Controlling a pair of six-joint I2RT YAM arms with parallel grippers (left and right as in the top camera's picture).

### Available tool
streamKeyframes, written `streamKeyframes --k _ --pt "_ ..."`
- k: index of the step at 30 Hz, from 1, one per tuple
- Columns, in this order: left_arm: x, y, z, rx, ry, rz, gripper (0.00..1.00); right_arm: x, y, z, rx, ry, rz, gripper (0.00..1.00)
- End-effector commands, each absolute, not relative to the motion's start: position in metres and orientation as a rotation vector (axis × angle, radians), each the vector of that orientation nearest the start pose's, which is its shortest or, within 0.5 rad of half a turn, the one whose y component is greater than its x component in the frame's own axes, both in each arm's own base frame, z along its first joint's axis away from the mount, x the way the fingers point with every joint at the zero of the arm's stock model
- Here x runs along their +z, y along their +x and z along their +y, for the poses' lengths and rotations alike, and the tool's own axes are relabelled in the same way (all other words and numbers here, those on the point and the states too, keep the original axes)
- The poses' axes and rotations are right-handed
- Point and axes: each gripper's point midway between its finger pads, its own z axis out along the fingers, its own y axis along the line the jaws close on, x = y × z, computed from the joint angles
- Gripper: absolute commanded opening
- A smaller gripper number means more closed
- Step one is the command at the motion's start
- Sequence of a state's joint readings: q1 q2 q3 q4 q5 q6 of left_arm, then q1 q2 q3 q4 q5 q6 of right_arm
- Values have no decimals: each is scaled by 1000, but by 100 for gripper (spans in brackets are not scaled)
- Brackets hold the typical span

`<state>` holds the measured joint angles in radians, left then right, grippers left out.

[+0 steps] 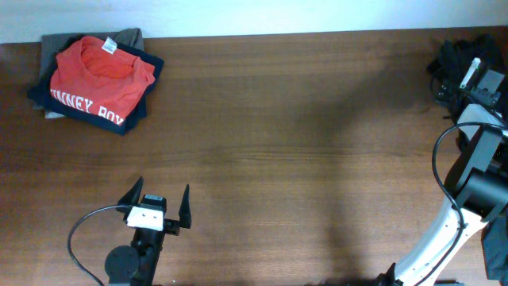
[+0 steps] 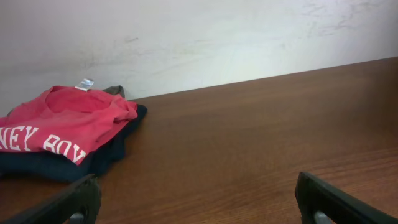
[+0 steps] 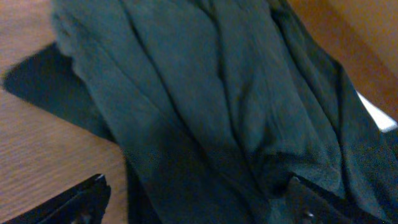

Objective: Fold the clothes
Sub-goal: 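Reach the right gripper to the dark garment at the right edge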

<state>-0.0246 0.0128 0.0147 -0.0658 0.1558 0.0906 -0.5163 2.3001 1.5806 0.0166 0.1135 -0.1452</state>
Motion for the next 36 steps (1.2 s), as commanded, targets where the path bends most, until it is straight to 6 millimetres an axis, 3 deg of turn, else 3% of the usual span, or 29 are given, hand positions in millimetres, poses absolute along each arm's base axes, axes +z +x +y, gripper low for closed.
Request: streamKeyframes --k 1,8,15,21,26,30,33,36 --pt "160 244 -30 -54 216 1622 99 39 533 -306 -429 409 2242 88" --pt "160 244 -30 -54 216 1621 99 42 542 -301 -429 388 2212 87" --pt "160 244 -30 -54 216 1622 100 16 544 -298 -421 390 2232 87" --pt "160 244 -30 -54 216 1621 99 21 550 -300 -413 416 2185 81" --pt "160 244 -30 -54 216 1622 99 21 550 -301 -414 417 2185 51" --pt "160 244 -30 -54 216 1622 99 20 549 -300 -412 423 2187 41" --pt "160 244 -30 -54 216 1622 100 22 549 -301 -383 482 2169 20" --pt "160 244 -30 -54 216 1621 99 29 551 -302 -364 521 2144 10"
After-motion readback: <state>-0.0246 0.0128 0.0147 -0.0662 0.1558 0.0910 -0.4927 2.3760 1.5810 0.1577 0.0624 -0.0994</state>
